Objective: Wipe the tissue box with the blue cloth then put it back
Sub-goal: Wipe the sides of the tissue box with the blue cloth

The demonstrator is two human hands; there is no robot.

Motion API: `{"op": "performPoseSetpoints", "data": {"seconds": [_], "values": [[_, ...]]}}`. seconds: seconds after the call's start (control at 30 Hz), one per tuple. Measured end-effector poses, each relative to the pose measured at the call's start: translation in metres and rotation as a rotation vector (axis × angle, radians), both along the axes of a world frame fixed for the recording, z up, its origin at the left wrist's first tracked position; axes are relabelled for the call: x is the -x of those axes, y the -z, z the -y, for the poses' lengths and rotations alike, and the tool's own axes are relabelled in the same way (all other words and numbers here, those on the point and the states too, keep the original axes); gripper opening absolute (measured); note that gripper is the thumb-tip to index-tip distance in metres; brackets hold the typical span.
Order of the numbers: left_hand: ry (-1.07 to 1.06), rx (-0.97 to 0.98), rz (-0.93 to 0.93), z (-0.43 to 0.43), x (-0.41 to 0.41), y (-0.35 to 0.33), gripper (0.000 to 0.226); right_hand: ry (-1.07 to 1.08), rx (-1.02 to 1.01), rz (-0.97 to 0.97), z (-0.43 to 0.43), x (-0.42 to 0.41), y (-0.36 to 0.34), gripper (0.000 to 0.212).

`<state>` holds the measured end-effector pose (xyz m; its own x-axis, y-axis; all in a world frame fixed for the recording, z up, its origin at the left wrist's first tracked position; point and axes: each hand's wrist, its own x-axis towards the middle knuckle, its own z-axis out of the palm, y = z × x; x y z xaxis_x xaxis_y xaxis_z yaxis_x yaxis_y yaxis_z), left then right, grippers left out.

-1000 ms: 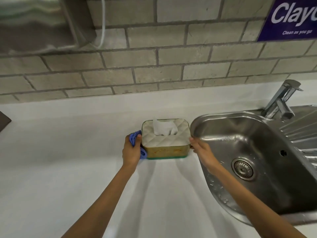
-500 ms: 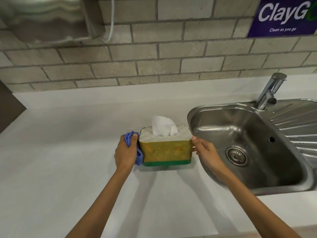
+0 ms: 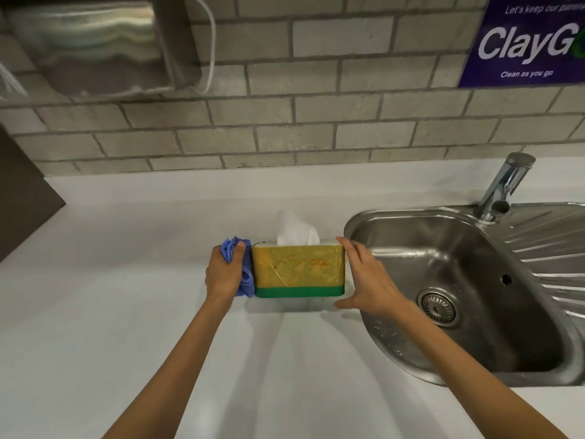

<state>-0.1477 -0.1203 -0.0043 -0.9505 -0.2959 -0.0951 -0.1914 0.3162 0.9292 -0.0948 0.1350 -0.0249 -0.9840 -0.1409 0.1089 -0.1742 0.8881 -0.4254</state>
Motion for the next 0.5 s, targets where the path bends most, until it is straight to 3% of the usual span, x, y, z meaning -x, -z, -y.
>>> {"op": "performPoseSetpoints", "data": {"seconds": [0.17,0.27,0.4,0.5], "values": [[-0.064,-0.202,0.036,0.004,-0.007,0.001,0.025,-0.062,0.185,-0.004,-0.004,0.015,-0.001,0.113],[-0.107,-0.219,-0.098,0.005,-0.013,-0.003,0.021,-0.085,0.251,0.012,-0.005,0.022,-0.008,0.097],[-0.061,-0.076,-0.375,-0.007,-0.019,-0.019,0.021,-0.081,0.329,0.052,-0.006,0.027,-0.011,0.095],[0.069,0.082,-0.477,-0.021,-0.027,-0.015,0.022,-0.080,0.349,0.071,-0.006,0.027,-0.010,0.098]]}}
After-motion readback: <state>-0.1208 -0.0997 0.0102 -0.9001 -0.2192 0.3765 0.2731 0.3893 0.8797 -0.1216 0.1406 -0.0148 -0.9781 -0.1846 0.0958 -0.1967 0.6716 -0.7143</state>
